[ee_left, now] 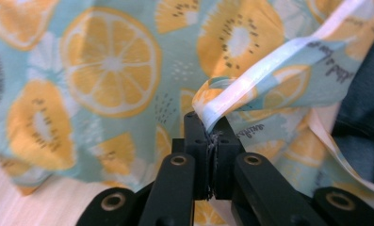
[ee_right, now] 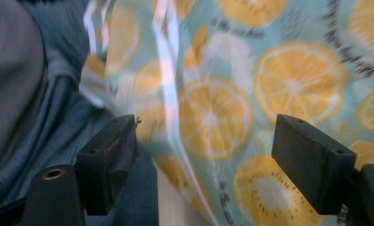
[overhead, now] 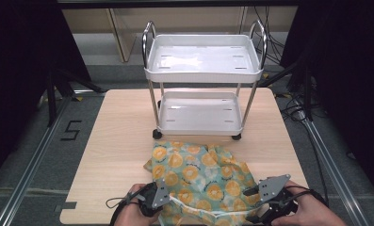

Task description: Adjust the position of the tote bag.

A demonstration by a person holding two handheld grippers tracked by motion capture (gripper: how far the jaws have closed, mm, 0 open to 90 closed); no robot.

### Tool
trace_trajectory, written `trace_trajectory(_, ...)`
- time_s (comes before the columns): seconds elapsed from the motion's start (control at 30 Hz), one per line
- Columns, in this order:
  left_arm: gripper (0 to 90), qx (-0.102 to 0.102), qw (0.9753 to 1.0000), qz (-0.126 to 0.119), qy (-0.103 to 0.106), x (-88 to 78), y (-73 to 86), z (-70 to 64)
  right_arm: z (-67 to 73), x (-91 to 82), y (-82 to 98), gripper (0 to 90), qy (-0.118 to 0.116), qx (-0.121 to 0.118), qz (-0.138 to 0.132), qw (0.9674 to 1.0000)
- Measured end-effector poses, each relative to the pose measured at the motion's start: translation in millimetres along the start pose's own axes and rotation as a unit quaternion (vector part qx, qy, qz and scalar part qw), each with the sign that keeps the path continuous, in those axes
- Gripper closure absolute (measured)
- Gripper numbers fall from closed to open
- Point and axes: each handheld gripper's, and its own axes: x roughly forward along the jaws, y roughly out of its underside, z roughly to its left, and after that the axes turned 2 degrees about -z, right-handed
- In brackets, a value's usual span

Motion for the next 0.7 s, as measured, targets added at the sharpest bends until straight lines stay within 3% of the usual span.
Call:
trace_trajectory(0.13,88.3,-0.011,0.9999,-0.005,-0.01,-3.2,-0.4,7.4,0.5,7.6,-2.9,23.5,0.01,-0.014,0.025,0.9995)
trace_trajectory(0.17,88.4,-0.015,0.9998,-0.007,-0.013,-3.2,-0.3,8.2,1.5,8.6,-3.7,25.3,0.015,-0.007,0.029,0.9994)
trace_trajectory(0.23,88.5,-0.019,0.9997,-0.01,-0.014,-2.7,0.2,10.7,-1.6,11.1,-5.3,30.3,0.024,-0.019,0.033,0.999)
trace_trajectory(0.3,88.7,-0.022,0.9996,-0.012,-0.016,-2.5,0.3,13.6,-1.9,12.6,-6.1,41.4,0.019,-0.003,0.047,0.9987)
trace_trajectory(0.4,88.8,-0.03,0.9992,-0.013,-0.024,-4.0,-0.5,17.4,-6.7,14.3,-7.4,68.0,0.018,0.017,0.051,0.9984)
trace_trajectory(0.43,88.8,-0.032,0.9991,-0.014,-0.025,-4.5,-1.1,18.6,-7.7,14.3,-8.2,73.8,0.016,0.026,0.051,0.9983)
trace_trajectory(0.47,88.9,-0.032,0.9991,-0.014,-0.025,-4.5,-1.1,18.6,-7.7,14.3,-8.2,73.8,0.016,0.026,0.051,0.9983)
trace_trajectory(0.53,88.9,-0.035,0.9987,-0.016,-0.033,-5.9,-2.9,24.1,-11.5,9.7,-12.7,85.9,0.022,0.044,0.038,0.9981)
trace_trajectory(0.57,88.9,-0.035,0.9987,-0.016,-0.033,-5.9,-2.9,24.1,-11.5,9.7,-12.7,85.9,0.022,0.044,0.038,0.9981)
trace_trajectory(0.6,89.0,-0.046,0.9977,-0.026,-0.042,-7.0,-4.6,27.5,-17.3,2.7,-17.2,87.7,0.021,0.056,0.005,0.9982)
trace_trajectory(0.63,89.0,-0.046,0.9977,-0.026,-0.042,-7.0,-4.6,27.5,-17.3,2.7,-17.2,87.7,0.021,0.056,0.005,0.9982)
trace_trajectory(0.67,89.0,-0.054,0.9969,-0.031,-0.048,-9.7,-6.8,31.7,-21.7,-5.3,-21.8,88.0,0.031,0.071,-0.022,0.9967)
trace_trajectory(0.7,89.0,-0.058,0.9964,-0.036,-0.05,-11.0,-7.7,33.7,-23.9,-8.4,-23.5,88.0,0.037,0.076,-0.032,0.9959)
